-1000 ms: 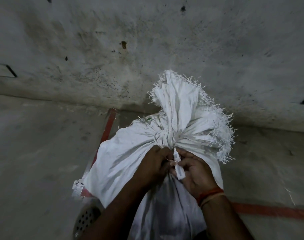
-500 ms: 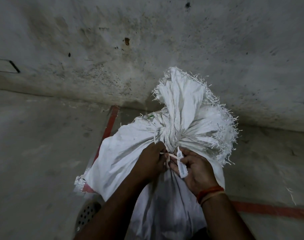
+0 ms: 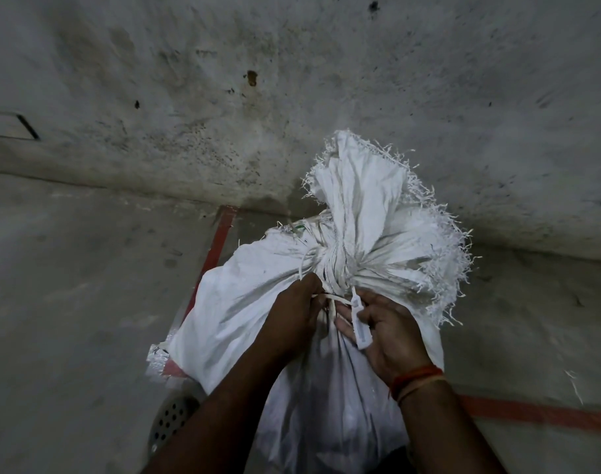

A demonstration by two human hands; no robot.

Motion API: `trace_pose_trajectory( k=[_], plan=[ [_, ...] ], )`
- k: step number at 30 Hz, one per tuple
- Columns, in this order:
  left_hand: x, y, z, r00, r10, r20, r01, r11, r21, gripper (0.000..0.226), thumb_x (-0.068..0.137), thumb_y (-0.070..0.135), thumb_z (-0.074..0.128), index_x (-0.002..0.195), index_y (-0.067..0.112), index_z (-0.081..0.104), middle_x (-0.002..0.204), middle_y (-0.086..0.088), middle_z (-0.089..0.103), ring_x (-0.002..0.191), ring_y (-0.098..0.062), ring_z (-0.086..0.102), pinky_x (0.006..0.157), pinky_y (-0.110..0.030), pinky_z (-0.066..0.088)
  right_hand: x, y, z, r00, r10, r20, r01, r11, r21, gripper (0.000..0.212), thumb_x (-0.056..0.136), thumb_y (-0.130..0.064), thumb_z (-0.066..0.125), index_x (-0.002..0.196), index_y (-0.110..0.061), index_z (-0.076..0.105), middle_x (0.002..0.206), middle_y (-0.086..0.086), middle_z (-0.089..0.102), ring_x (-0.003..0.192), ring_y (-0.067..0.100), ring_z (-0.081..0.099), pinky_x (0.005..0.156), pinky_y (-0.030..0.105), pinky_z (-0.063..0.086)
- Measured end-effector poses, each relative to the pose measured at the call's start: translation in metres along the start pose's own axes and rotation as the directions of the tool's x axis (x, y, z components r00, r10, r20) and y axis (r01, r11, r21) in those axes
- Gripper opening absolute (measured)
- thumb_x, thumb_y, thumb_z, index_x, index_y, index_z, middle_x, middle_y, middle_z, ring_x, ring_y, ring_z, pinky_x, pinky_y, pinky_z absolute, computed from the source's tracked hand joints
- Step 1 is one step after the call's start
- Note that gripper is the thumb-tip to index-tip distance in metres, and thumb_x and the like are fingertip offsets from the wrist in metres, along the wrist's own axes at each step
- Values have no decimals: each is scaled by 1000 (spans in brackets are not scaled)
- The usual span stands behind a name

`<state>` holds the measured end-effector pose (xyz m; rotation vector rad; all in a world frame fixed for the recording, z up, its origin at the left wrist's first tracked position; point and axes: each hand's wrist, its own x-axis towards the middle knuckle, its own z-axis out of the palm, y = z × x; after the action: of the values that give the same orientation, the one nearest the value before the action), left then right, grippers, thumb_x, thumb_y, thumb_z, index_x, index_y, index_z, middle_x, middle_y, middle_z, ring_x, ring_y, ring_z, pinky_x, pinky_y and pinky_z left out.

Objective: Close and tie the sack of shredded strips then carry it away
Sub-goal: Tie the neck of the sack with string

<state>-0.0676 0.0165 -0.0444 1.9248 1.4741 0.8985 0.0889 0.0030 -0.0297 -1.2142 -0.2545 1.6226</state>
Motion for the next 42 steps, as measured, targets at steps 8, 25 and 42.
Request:
trace_pose_trajectory(
  k=[8,25,42],
  plan=[
    [-2,-2,7,997,-65,-49,64,998,-25,9,96,15,57,89,15,52,84,3,60,79,-15,53,65,-16,35,-8,-4,3,999,-38,20,39,999,-34,42,92,14,33,127,5,55,126,26,63,108,35,67,82,41,59],
    [-3,-2,9,996,-68,-60,64,996,-61,12,98,16,56,87,15,52,81,4,59,74,-8,51,65,-9,34,-14,-6,8,997,-59,43,63,993,-102,40,92,15,34,103,-7,66,98,10,75,89,23,74,84,41,58],
    [-14,9,36,965,-76,-250,79,997,1,5,101,17,48,101,19,52,93,-3,58,86,-19,51,76,-29,39,-15,-5,10,977,-181,112,202,954,-221,45,90,21,39,108,-8,68,108,16,70,104,26,69,77,29,59]
  ],
)
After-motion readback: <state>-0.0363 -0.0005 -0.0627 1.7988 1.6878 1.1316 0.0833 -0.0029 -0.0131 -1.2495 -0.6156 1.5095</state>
